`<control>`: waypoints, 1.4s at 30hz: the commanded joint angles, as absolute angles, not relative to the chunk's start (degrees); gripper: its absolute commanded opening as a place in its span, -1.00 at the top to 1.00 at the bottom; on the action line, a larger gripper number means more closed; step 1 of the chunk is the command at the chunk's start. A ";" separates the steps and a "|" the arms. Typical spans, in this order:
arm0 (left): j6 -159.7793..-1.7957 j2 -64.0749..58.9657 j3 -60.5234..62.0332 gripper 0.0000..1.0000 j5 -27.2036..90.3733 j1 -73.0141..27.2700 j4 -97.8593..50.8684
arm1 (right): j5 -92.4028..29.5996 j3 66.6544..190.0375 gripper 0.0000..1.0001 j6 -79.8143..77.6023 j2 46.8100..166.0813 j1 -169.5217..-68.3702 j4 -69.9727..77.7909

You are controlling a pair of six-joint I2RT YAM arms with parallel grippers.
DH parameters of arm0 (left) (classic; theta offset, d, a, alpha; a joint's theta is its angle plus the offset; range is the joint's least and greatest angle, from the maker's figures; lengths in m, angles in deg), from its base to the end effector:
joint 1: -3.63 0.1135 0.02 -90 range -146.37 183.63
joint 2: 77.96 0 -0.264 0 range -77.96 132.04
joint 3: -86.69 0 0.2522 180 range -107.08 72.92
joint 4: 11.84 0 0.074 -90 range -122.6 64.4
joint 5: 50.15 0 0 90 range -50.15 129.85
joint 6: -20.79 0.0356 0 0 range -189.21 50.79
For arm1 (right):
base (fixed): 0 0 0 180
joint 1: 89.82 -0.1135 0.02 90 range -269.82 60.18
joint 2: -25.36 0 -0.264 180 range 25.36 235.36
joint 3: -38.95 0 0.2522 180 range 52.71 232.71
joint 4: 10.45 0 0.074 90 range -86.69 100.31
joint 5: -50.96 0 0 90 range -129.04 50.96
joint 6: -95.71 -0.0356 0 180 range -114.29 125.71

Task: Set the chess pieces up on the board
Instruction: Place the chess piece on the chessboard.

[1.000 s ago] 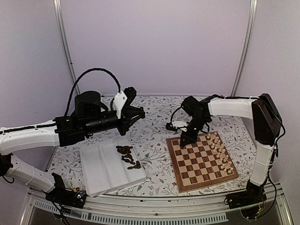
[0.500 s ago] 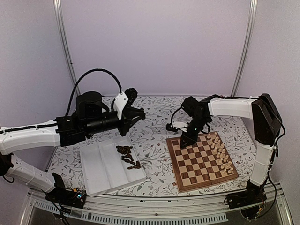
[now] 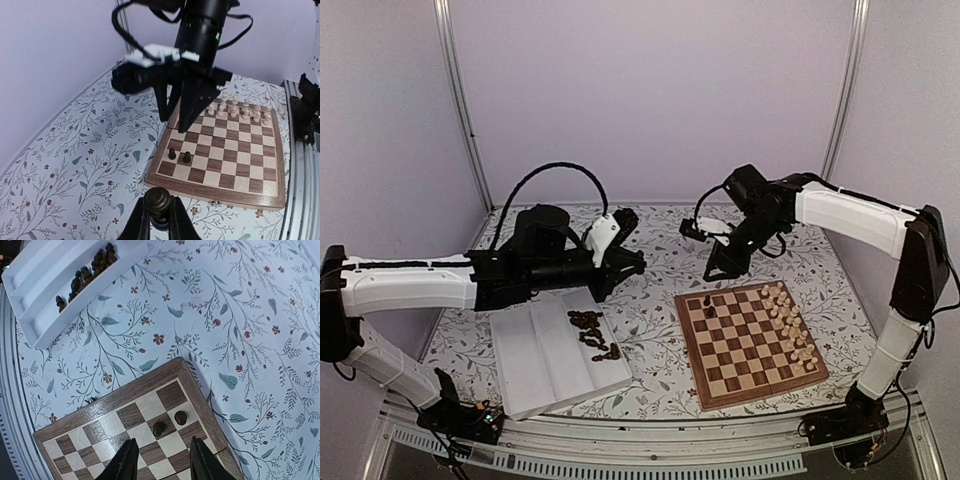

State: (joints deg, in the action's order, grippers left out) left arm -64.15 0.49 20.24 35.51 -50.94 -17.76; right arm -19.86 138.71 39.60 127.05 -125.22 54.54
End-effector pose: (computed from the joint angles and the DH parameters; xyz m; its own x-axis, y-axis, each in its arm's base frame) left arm 0.1822 -0.2607 0.2860 -0.1023 0.2955 -0.9498 0.8666 0.4952 0.0607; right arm 0.2930 0.2226 0.2645 -0.2589 -0.8301 -0.4939 -0.9595 0.2800 0.0323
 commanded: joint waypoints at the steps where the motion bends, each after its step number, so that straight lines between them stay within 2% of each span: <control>1: -65.78 5.09 17.06 1.00 29.39 -51.38 -15.71 | -10.74 140.01 0.24 38.98 118.30 -123.42 52.07; 6: -66.89 10.20 16.69 1.00 26.56 -52.14 -9.60 | -0.52 139.04 0.20 39.76 113.01 -123.39 50.54; 13: -67.23 21.35 16.78 1.00 23.94 -53.87 4.34 | -0.67 134.17 0.21 40.44 107.86 -121.26 47.90; 21: -64.07 30.60 14.66 0.95 23.60 -56.69 8.87 | 11.09 120.40 0.14 38.21 98.58 -102.26 41.47; 25: -63.19 32.26 16.07 0.91 21.04 -57.81 10.72 | 10.32 110.23 0.10 37.94 91.41 -93.56 35.71; 29: -63.62 34.26 16.97 0.90 19.57 -58.43 13.73 | 10.71 101.23 -0.05 34.88 86.29 -88.14 27.96; 42: -67.60 43.07 11.49 0.89 25.99 -57.07 16.73 | 10.55 100.45 -0.07 35.50 86.44 -86.70 27.55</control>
